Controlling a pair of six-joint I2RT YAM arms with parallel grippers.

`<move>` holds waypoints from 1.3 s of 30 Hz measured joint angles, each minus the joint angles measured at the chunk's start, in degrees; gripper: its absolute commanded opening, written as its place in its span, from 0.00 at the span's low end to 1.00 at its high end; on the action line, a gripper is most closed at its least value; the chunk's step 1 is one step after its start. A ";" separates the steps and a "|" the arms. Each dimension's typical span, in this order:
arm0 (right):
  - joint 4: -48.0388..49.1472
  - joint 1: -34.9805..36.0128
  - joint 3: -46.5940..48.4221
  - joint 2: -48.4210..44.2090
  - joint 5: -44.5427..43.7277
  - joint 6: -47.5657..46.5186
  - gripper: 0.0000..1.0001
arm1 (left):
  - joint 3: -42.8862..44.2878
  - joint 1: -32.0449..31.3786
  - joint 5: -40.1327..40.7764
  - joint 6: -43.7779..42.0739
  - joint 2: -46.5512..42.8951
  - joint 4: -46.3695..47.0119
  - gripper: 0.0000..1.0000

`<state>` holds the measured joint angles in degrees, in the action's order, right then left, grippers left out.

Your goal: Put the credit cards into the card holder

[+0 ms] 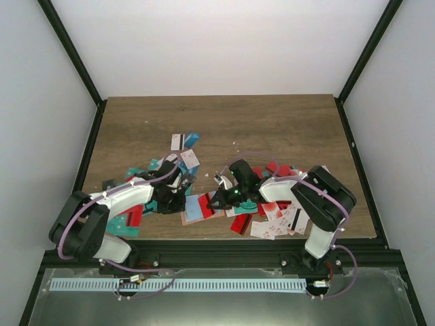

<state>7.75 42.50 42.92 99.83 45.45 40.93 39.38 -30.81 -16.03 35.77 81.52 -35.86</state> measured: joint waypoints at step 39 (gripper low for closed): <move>0.59 -2.21 0.50 3.56 5.73 -2.62 0.01 | 4.35 -0.79 0.33 -0.96 4.37 -2.67 0.07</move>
<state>8.34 40.29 43.42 103.39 51.18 38.30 43.72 -31.59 -15.70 34.81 85.89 -38.52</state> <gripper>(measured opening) 0.024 0.070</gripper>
